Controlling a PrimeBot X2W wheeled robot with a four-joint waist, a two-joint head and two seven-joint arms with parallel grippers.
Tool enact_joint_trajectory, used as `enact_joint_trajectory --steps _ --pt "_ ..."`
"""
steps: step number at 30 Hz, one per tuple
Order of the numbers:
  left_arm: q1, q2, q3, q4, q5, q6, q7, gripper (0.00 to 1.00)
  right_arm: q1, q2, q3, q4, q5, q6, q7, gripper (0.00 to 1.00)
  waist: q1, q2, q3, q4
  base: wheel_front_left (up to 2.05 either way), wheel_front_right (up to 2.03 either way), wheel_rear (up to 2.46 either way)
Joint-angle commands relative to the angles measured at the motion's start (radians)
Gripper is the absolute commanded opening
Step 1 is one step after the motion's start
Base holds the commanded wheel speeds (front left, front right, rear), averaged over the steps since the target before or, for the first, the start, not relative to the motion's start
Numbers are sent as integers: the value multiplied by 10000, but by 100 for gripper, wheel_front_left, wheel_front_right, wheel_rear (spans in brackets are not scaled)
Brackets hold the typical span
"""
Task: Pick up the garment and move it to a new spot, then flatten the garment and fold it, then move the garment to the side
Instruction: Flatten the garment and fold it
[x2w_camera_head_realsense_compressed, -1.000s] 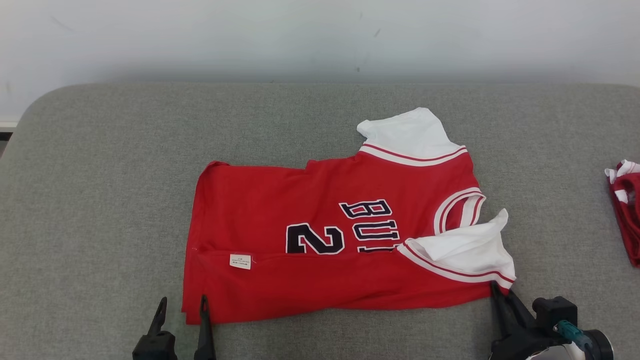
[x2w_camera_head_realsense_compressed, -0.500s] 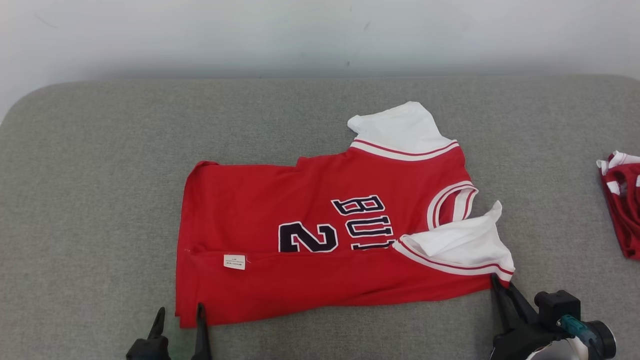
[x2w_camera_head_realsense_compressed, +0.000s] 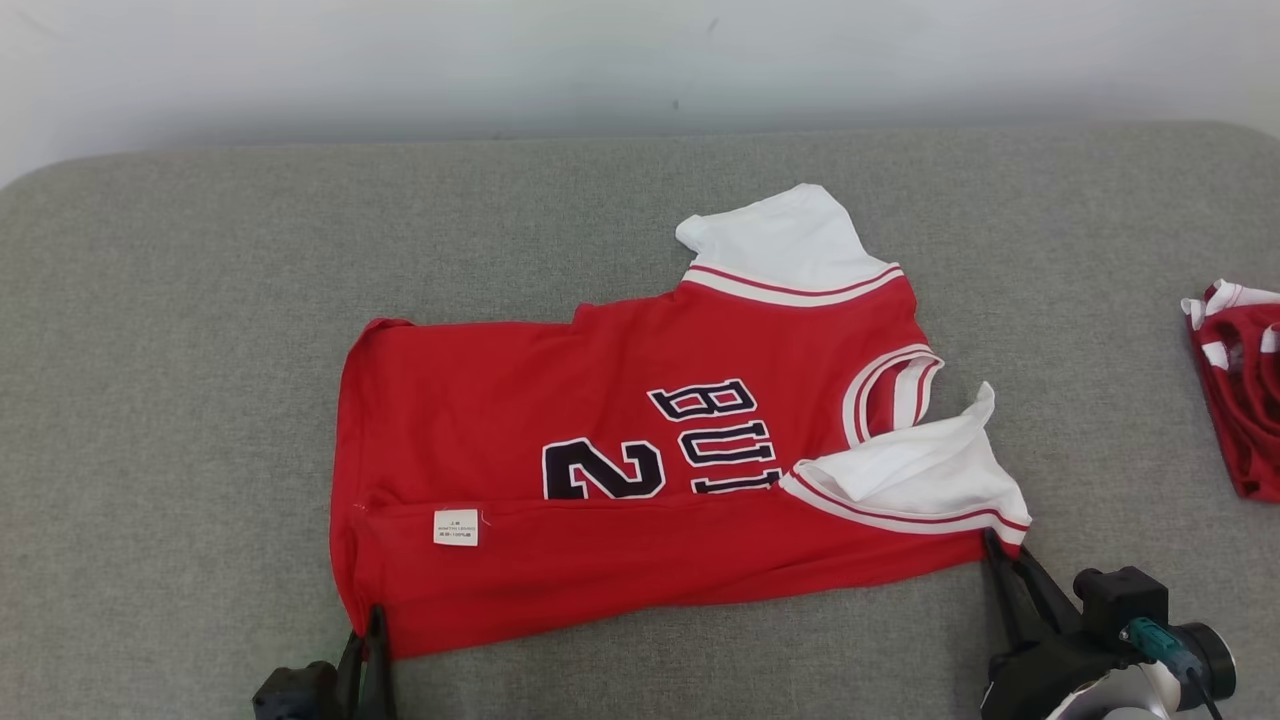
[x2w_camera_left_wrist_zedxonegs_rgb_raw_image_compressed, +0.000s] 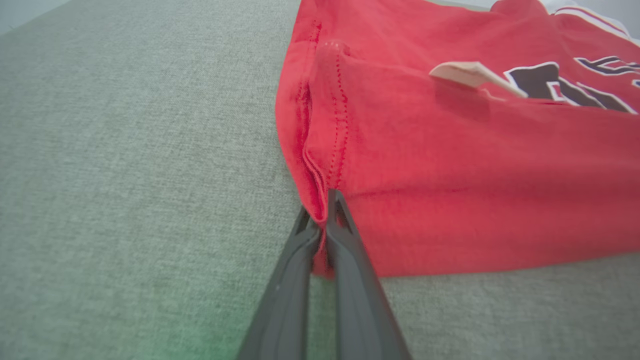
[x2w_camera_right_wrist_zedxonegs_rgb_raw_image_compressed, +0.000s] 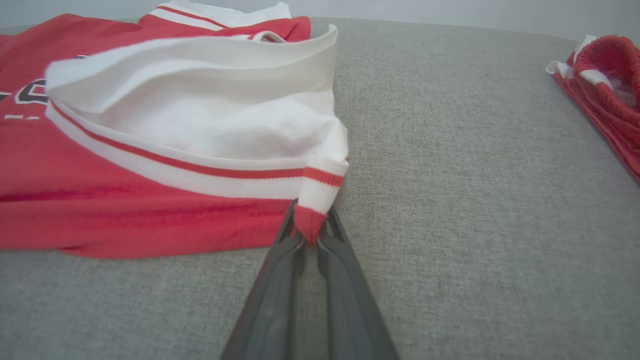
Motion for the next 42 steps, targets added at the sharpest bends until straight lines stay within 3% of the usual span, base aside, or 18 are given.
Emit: enact_joint_trajectory --steps 1,6,7,21,22,23,24,25,26,33,42 --pt "-54 49 43 106 -67 -12 -9 0 -33 -24 -41 -19 82 -32 4 0 -1 -1 -43 8 0 0 0" --pt "293 51 276 90 60 -28 -10 0 218 136 -167 -3 90 -32 3 0 -1 -1 -502 -45 0 0 0" --pt "1736 65 1473 413 743 -278 -18 0 1721 216 -35 -218 176 -35 -2 0 -1 -1 -2097 -700 0 0 0" --pt "2412 86 1742 751 926 -214 -18 0 2487 311 -13 -85 101 -41 -2 0 -1 -1 -2414 -925 0 0 0" --pt "2431 86 1727 717 981 -192 -18 0 2489 309 -32 -76 99 -41 -2 3 -1 -1 -2410 -910 0 0 0" --pt "2424 88 1715 654 1011 -178 -18 0 2474 309 -84 -85 85 -41 -2 33 -1 -1 -2400 -894 0 0 0" --pt "2384 88 1685 550 1040 -147 -18 22 2445 321 -124 -84 71 -41 -2 49 -1 -1 -2387 -871 0 0 0" --pt "2340 83 1634 453 1054 -142 -18 88 2392 341 -154 -120 46 -39 -2 100 -1 -1 -2361 -845 0 0 0" --pt "2305 65 1583 378 1056 -131 -18 100 2320 373 -183 -171 21 -32 0 100 -1 -1 -2339 -821 0 0 0" --pt "1935 47 1457 -293 1284 -96 -18 100 1847 525 -461 -671 -161 -30 -2 100 -1 -1 -2114 -634 0 0 0" --pt "1092 165 1555 -290 1494 -459 -18 100 980 547 -227 -728 -116 -30 0 100 -1 -1 -1827 -535 0 0 0"
